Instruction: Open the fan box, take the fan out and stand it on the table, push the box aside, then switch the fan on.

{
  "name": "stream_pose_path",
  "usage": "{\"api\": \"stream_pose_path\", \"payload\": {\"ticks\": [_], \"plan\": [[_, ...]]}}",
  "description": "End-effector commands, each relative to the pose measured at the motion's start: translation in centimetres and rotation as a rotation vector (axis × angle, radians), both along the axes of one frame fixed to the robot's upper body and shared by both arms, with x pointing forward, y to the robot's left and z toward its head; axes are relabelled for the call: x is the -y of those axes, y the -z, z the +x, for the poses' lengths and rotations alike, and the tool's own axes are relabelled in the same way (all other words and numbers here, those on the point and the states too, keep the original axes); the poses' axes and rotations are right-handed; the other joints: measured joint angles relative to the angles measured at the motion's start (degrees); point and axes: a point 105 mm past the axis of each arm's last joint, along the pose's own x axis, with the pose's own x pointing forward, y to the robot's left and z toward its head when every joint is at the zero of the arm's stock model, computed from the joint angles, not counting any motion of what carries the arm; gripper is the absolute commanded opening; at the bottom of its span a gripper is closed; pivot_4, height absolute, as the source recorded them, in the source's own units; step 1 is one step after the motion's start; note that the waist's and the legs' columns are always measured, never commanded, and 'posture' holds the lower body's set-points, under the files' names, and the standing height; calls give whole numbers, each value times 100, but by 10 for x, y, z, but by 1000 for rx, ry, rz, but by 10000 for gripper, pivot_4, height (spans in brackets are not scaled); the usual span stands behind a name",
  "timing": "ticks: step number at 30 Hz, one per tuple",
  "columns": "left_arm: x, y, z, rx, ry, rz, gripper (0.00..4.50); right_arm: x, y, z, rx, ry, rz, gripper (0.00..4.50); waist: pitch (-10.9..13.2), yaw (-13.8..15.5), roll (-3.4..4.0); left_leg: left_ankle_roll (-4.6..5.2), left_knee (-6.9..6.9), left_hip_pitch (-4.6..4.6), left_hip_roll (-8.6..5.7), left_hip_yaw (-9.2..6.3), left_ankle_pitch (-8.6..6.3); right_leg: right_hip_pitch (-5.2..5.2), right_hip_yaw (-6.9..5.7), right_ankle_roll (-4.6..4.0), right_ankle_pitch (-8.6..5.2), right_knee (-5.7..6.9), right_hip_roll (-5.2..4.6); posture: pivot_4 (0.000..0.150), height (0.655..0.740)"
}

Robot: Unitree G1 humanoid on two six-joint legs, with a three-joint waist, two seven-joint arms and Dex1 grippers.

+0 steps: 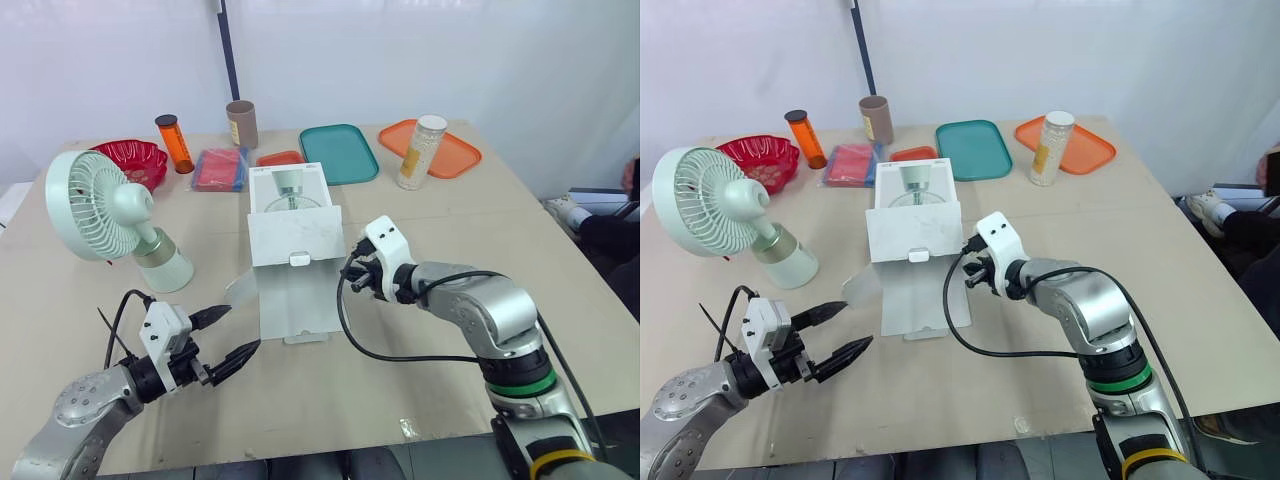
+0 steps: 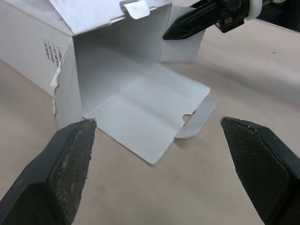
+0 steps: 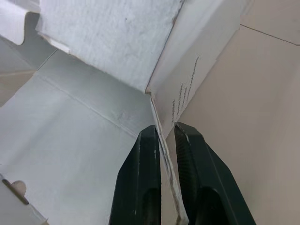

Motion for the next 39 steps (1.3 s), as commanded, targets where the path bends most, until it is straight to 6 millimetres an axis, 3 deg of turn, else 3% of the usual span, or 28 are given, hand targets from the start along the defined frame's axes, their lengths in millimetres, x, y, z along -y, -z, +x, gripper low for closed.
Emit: {"api": "stream_pose_path", "payload": {"ticks": [1,3,10,19,23,24,28,35,39], "plan": [[-3,-10,0,45,-4,13,45000,-16,-13,11,65,8,47,5630,0,-2,0,0,0,0,0,0,0,0,0,0,0,0,0,1500,7384],[-3,-10,1,48,-9,15,45000,-18,-11,15,69,16,41,5630,0,-6,0,0,0,1,0,0,0,0,0,-1,1,0,0,1500,7384],[-3,-9,3,53,-18,22,45000,-17,-11,24,90,50,36,26936,0,-8,0,0,0,0,0,-1,0,0,0,-1,1,0,0,1500,7384],[-4,-6,5,48,-27,35,45000,-26,-20,29,98,53,103,26936,0,-71,1,0,-1,0,0,-1,0,-1,0,-1,1,1,0,1500,7384],[-5,-5,5,45,-31,40,45000,-27,-22,29,102,52,101,17739,0,-106,1,0,-1,0,0,-1,0,-2,0,-1,1,3,0,1500,7384],[-5,-5,5,46,-31,40,45000,-27,-21,29,100,55,96,12433,0,-107,1,0,-1,0,0,-3,0,-1,0,-1,1,3,0,1500,7384],[-4,-5,6,48,-33,39,45000,-24,-15,31,88,68,73,1994,0,-108,2,0,-2,0,0,-3,0,-2,0,-1,1,3,0,1500,7384],[-3,-6,7,52,-31,39,45000,-15,-11,35,83,113,45,856,0,-108,2,0,-2,0,0,-3,0,-1,0,-2,1,4,1,1500,7384],[-2,-5,8,48,-20,39,45000,4,-19,38,101,177,40,856,0,-108,2,-1,-2,1,0,-3,0,-1,0,-1,1,4,1,1500,7384]]}}
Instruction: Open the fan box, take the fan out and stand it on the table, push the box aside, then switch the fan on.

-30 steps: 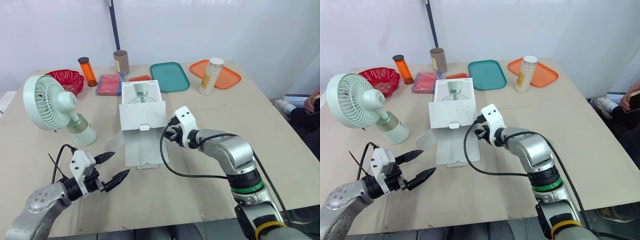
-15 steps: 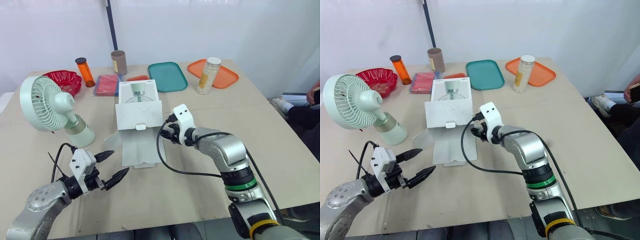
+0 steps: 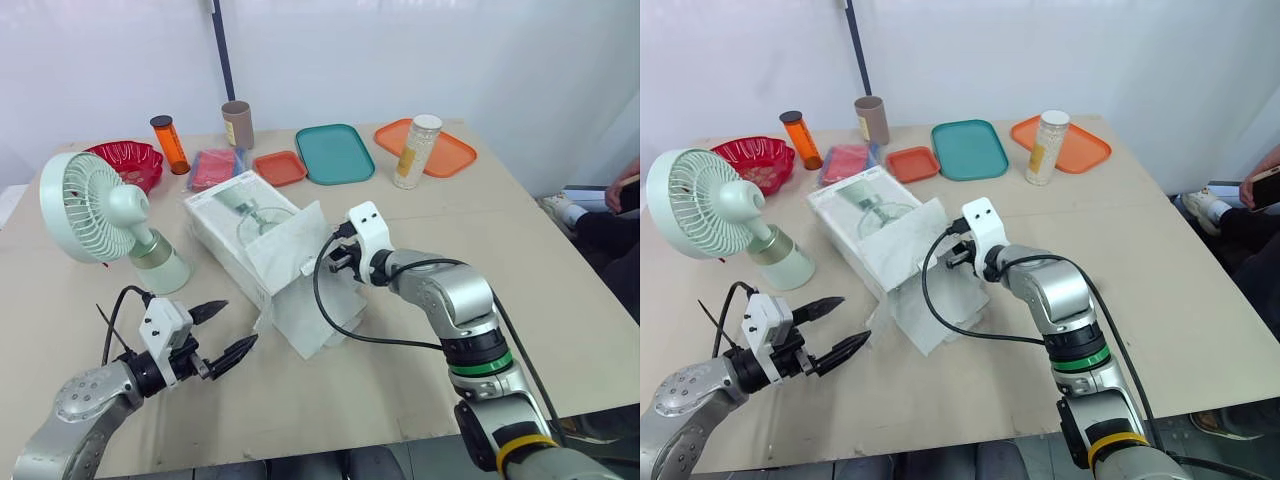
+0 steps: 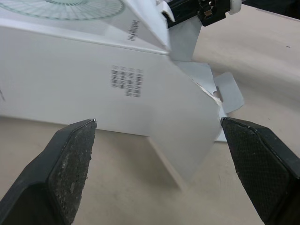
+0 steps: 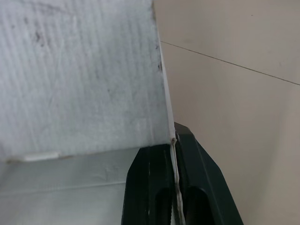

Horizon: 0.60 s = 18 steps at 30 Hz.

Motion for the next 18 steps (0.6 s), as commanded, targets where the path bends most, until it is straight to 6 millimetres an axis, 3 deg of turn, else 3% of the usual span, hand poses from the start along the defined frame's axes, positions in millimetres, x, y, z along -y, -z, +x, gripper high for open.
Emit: {"api": "stream_pose_path", "payload": {"ticks": [1,12,18], "plan": [[2,-4,0,24,18,4,45000,24,-17,6,43,89,4,856,0,7,0,0,0,0,0,0,0,0,0,0,0,0,0,1500,7384],[1,-4,4,16,55,8,45000,111,-52,-12,88,347,15,856,2,4,4,1,-2,-3,-1,0,-1,-2,0,0,-1,0,0,1500,7384],[2,-3,11,10,95,15,45000,167,-34,-34,31,528,-27,856,2,36,3,3,-1,-3,-2,-2,-1,4,1,5,-5,-1,0,1500,7384]]}}
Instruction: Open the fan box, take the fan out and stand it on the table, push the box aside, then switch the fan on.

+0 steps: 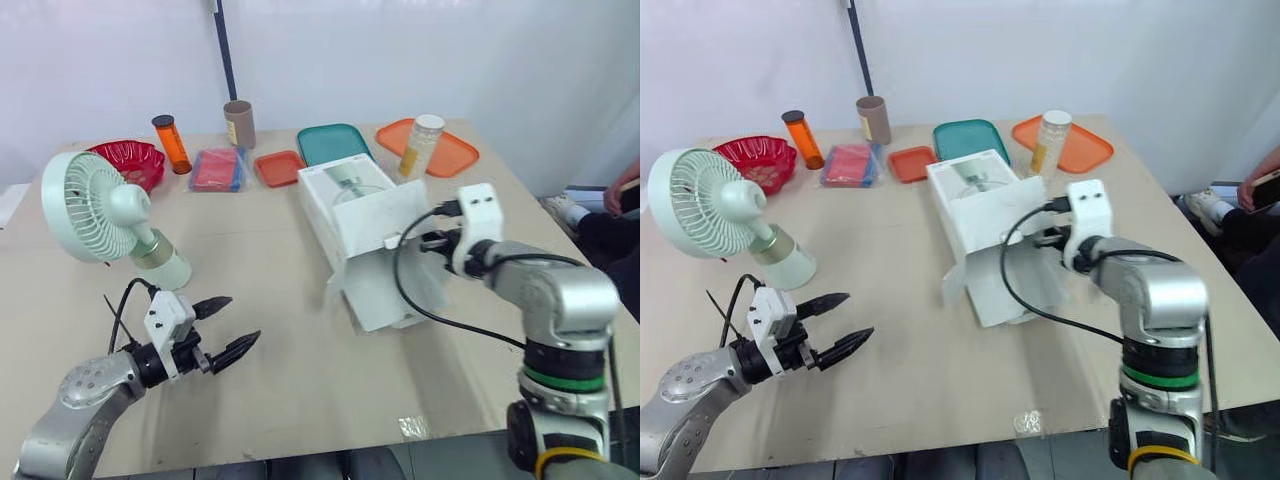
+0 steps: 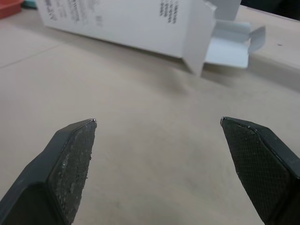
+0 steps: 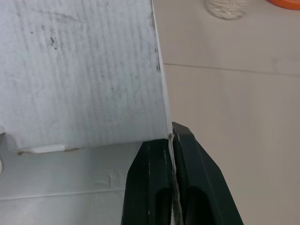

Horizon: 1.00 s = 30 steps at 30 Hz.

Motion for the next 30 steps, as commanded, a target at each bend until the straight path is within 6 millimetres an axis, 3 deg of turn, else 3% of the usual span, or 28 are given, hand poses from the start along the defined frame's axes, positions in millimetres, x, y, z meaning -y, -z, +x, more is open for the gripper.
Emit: {"api": "stream_pose_path", "payload": {"ticks": [1,8,9,11,16,17,20,24,26,30], "plan": [[1,-4,3,21,29,8,45000,23,-4,-9,24,84,-11,856,0,10,1,0,0,0,0,2,0,-1,1,0,0,0,0,1500,7384],[3,-7,8,28,56,13,45000,64,14,-18,-1,219,-33,856,-1,-14,3,2,0,4,1,7,1,1,2,-1,1,0,0,1500,7384],[3,-7,9,28,60,15,45000,68,13,-17,9,231,-39,4843,-1,-14,3,2,0,4,1,5,1,2,3,0,0,0,0,1500,7384],[4,-6,9,27,65,16,45000,70,10,-16,23,236,-39,7771,-1,-15,3,2,0,4,1,6,1,2,3,1,0,0,0,1500,7384],[5,-7,7,27,74,16,45000,66,-1,-15,64,183,-30,27405,0,-19,4,2,0,4,1,6,1,1,4,1,0,0,0,1500,7384],[5,-7,7,27,76,16,45000,67,0,-19,56,161,-43,29344,0,-19,4,2,0,3,0,6,1,2,5,1,0,0,0,1500,7384],[6,-7,7,26,81,15,45000,72,0,-33,35,54,-99,42136,0,26,4,4,0,2,-2,1,0,6,6,9,-6,0,0,1500,7384],[6,-6,7,18,92,14,45000,54,-6,-68,20,-254,-152,43704,0,62,6,8,1,1,-4,1,-2,10,8,15,-12,-1,-1,1500,7384],[5,-5,7,15,95,15,45000,53,-11,-75,43,-317,-174,43704,0,91,7,11,2,2,-4,3,-4,11,8,20,-15,-1,-1,1500,7384],[5,-6,8,17,104,12,45000,25,-41,-92,220,-567,-142,43704,2,75,4,12,7,13,2,21,-3,13,9,45,-21,-2,-1,1500,7384]]}}
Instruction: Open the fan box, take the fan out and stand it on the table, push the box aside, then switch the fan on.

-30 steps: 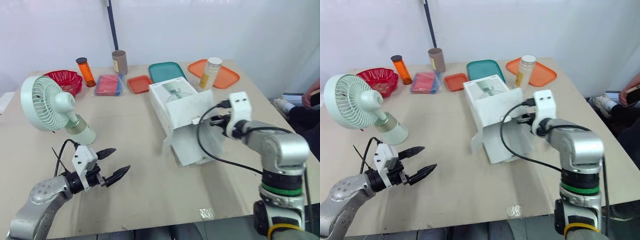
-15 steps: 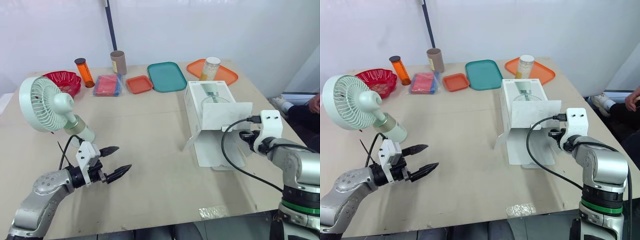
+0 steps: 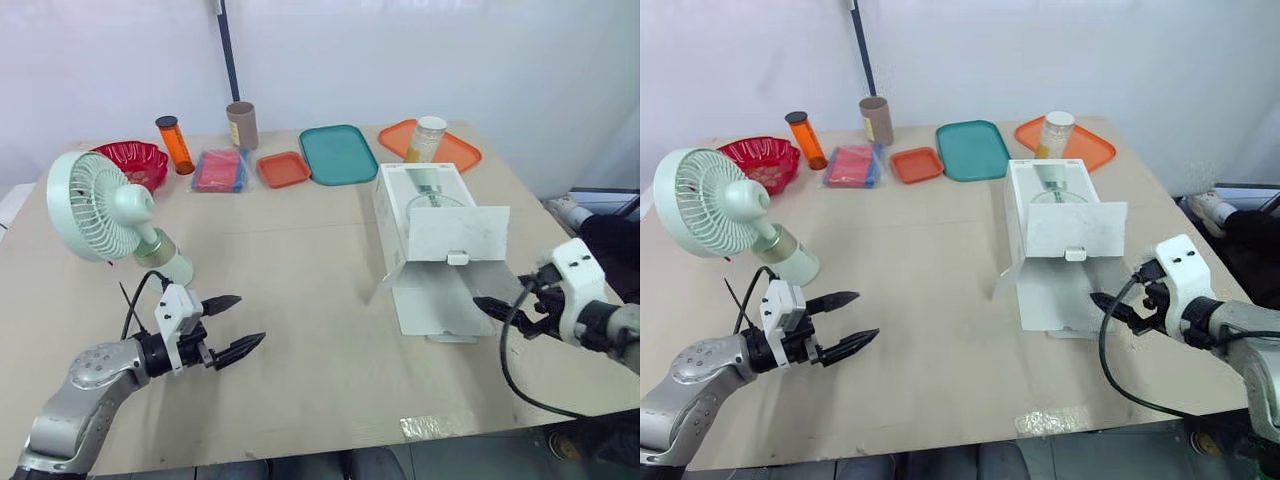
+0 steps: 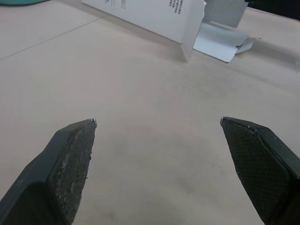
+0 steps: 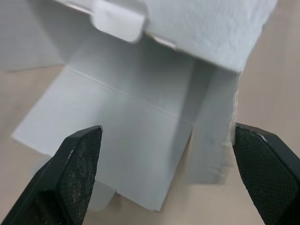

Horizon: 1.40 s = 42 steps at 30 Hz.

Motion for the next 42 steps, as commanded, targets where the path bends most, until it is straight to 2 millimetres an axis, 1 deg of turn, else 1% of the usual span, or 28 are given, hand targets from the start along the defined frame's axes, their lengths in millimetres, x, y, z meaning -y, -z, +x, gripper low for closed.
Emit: {"api": "stream_pose_path", "payload": {"ticks": [1,5,7,9,11,13,15,17,20,22,25,28,31,35,37,39,42], "plan": [[-1,-6,1,28,10,2,45000,-34,-50,-17,229,-298,41,43704,0,0,0,1,0,1,1,1,0,1,0,0,1,0,0,1500,7384],[-2,-6,4,38,4,2,45000,-68,-84,-20,383,-475,198,43704,0,-2,0,6,-1,3,3,4,4,4,0,0,5,0,2,1500,7384],[-1,-7,5,52,-4,-1,45000,-87,-94,-19,437,-558,268,43704,2,-1,-4,6,0,4,3,2,4,2,0,-2,8,-1,2,1500,7384],[-1,-7,7,72,-24,-4,45000,-109,-93,-13,437,-626,309,43704,2,6,-4,5,0,2,3,2,4,1,1,-9,12,-3,1,1500,7384],[-1,-7,8,83,-48,-3,45000,-133,-86,-10,415,-707,335,43704,3,15,-7,5,0,-1,2,-5,4,1,0,-26,18,-3,1,1500,7384],[-3,-7,8,94,-74,-5,45000,-151,-81,-6,408,-757,355,43704,3,18,-7,5,0,-5,1,-6,4,-1,1,-34,23,-4,1,1500,7384],[-4,-9,6,102,-94,-14,45000,-165,-78,5,400,-772,364,43704,3,19,-7,4,0,-7,0,-10,4,-2,1,-34,23,-4,1,1500,7384],[-6,-9,3,110,-119,-15,45000,-180,-76,11,398,-806,379,43704,3,18,-6,3,0,-7,-1,-9,5,-5,1,-35,24,-4,1,1500,7384],[-9,-7,-1,111,-162,-14,45000,-200,-74,12,387,-882,412,43704,2,11,-9,1,0,-8,-1,-12,6,-5,1,-35,25,-4,1,1500,7384],[-13,-10,-8,110,-186,-18,45000,-213,-74,12,384,-930,432,43704,3,14,-9,1,-1,-5,0,-10,6,-6,0,-39,27,-3,1,1500,7384],[-21,-13,-17,119,-223,-6,45000,-223,-74,13,380,-976,452,43704,3,6,-8,0,-2,-8,0,-13,6,-12,0,-41,27,-1,1,1500,7384],[-32,-21,-26,144,-298,-17,45000,-230,-72,15,368,-1011,469,43704,3,15,-8,0,-2,-9,0,-14,6,-10,-1,-41,27,-1,1,1500,7384],[-47,-30,-31,186,-422,-17,45000,-235,-68,18,352,-1046,479,43704,3,14,-8,0,-2,-8,0,-13,6,-10,-1,-41,27,-1,1,1500,7384],[-57,-48,-36,244,-599,-100,45000,-238,-61,23,323,-1088,492,43704,2,18,-9,-2,-1,-6,1,-15,7,-8,-2,-43,29,-1,1,1500,7384],[-65,-53,-37,285,-681,-88,45000,-243,-58,23,317,-1104,483,43704,2,16,-9,-3,-1,-6,0,-13,8,-8,-2,-43,30,-2,1,1500,7384],[-71,-57,-41,302,-740,-77,45000,-246,-58,26,321,-1109,477,43704,2,16,-9,-3,-1,-6,1,-14,8,-9,-2,-43,30,-2,2,1500,7384],[-93,-66,-47,345,-905,-112,45000,-249,-61,31,337,-1115,485,43704,2,10,-9,-4,-1,-6,1,-12,8,-10,-3,-44,30,-2,2,1500,7384]]}}
